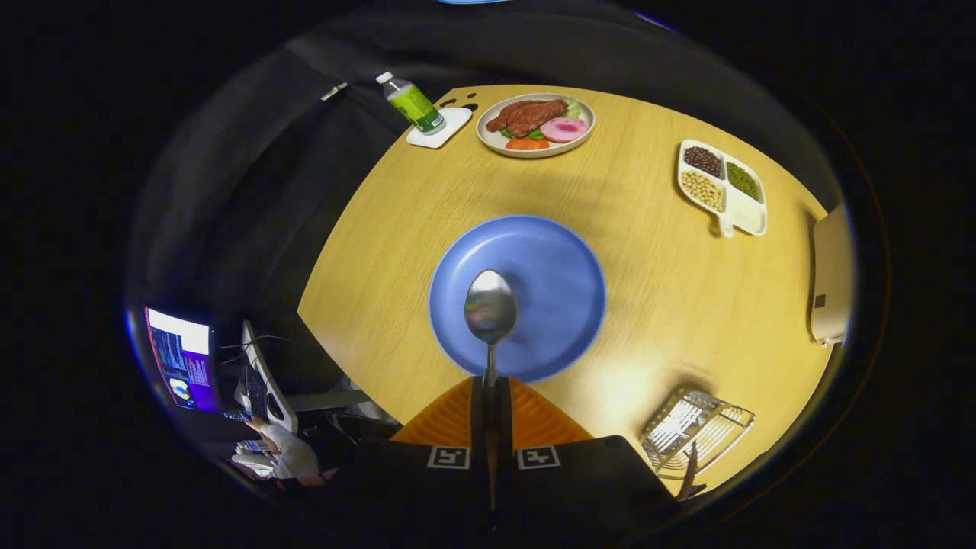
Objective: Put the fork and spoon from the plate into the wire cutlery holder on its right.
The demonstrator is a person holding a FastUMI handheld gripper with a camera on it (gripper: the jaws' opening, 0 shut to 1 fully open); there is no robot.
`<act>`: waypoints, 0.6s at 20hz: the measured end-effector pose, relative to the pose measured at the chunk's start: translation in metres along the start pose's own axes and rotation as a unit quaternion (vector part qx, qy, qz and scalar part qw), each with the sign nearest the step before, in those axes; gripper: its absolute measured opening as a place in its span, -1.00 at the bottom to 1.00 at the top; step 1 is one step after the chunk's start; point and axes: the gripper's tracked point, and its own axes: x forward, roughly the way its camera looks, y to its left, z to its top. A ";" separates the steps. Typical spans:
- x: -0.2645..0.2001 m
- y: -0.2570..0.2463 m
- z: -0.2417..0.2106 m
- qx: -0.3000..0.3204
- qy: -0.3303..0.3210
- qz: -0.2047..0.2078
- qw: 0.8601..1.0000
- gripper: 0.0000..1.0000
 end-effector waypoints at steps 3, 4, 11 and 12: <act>-0.047 -0.026 -0.015 0.002 -0.010 -0.010 1.000 -0.85; -0.060 -0.036 -0.020 0.007 -0.014 -0.016 1.000 -0.85; -0.123 -0.101 -0.075 0.054 0.009 -0.055 0.997 -0.85; -0.127 -0.106 -0.086 0.059 0.022 -0.058 0.996 -0.84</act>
